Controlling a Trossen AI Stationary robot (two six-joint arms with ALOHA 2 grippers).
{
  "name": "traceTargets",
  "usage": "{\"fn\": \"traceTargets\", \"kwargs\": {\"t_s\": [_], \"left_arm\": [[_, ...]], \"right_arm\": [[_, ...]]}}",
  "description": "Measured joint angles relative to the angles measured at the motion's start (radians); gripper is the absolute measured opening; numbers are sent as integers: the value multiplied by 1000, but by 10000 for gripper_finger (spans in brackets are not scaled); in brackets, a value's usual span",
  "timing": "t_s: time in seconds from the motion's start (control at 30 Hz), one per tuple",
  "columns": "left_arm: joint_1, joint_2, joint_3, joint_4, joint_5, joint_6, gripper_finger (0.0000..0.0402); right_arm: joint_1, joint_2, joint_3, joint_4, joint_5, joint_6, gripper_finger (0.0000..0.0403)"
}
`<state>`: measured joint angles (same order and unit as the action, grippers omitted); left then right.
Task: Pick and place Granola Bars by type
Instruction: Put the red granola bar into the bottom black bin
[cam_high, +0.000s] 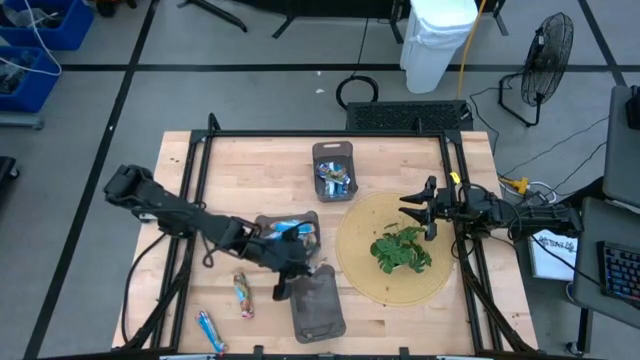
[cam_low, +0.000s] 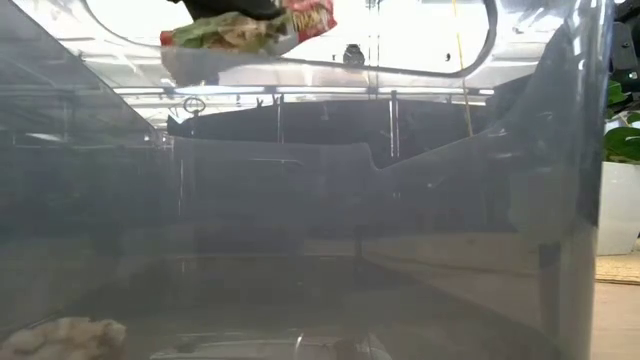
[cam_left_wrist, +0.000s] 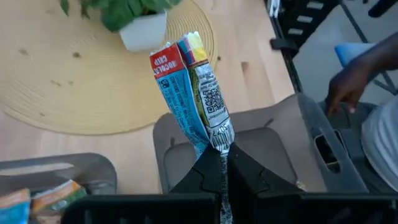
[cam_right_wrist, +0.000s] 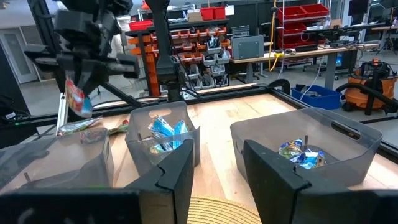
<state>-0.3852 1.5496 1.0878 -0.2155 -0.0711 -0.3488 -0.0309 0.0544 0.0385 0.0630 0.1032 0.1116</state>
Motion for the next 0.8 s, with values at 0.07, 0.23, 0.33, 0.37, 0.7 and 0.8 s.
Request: {"fn": "traceTargets", "kwargs": {"t_s": [0.07, 0.23, 0.33, 0.37, 0.7, 0.8], "left_arm": [[17, 21, 0, 5, 36, -4, 8], [55, 79, -1, 27, 119, -51, 8], [68, 102, -1, 53, 179, -83, 8], [71, 109, -1, 59, 194, -92, 8], [84, 116, -1, 8, 207, -249, 13], [82, 115, -1, 5, 210, -256, 15]], "right_arm": [[0, 0, 0, 0, 0, 0, 130], [0, 0, 0, 0, 0, 0, 130], [0, 0, 0, 0, 0, 0, 130], [0, 0, 0, 0, 0, 0, 130], [0, 0, 0, 0, 0, 0, 130], [0, 0, 0, 0, 0, 0, 130]]}}
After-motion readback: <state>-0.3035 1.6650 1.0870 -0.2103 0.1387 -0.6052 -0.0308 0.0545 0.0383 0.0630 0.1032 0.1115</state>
